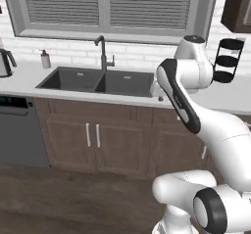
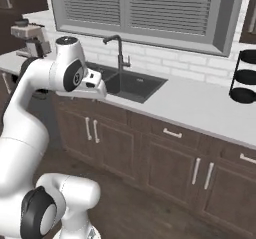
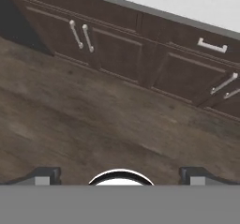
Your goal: Navigate to the oven.
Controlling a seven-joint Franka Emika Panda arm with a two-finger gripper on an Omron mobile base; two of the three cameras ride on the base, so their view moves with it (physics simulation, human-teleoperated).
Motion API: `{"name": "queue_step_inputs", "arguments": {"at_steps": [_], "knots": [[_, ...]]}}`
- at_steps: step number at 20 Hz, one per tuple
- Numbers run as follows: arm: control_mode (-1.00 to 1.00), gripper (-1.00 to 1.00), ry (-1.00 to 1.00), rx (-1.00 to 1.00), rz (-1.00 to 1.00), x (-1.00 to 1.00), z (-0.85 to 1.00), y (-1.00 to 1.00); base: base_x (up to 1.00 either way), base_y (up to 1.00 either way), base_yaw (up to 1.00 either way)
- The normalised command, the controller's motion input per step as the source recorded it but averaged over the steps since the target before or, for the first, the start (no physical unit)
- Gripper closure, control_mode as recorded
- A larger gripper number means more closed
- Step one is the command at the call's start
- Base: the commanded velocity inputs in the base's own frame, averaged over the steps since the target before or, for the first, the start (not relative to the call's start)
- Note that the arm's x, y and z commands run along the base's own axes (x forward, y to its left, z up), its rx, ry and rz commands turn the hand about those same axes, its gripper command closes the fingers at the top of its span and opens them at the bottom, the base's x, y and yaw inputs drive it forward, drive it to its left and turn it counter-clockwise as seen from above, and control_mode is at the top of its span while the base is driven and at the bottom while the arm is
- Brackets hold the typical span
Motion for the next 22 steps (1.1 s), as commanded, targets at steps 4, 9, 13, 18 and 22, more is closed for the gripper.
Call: {"name": "queue_step_inputs", "arguments": {"at_steps": [4, 9, 13, 18, 22], "knots": [[1.0, -1.0, 0.0, 0.0, 0.0, 0.0, 0.0, 0.0, 1.0, -0.49, 0.0], [1.0, -1.0, 0.0, 0.0, 0.0, 0.0, 0.0, 0.0, 1.0, -0.3, 0.0], [1.0, -1.0, 0.0, 0.0, 0.0, 0.0, 0.0, 0.0, 0.89, 0.22, -0.01], [1.0, -1.0, 0.0, 0.0, 0.0, 0.0, 0.0, 0.0, 0.7, 0.84, -0.11], [1.0, -1.0, 0.0, 0.0, 0.0, 0.0, 0.0, 0.0, 0.24, 1.0, -0.21]]}}
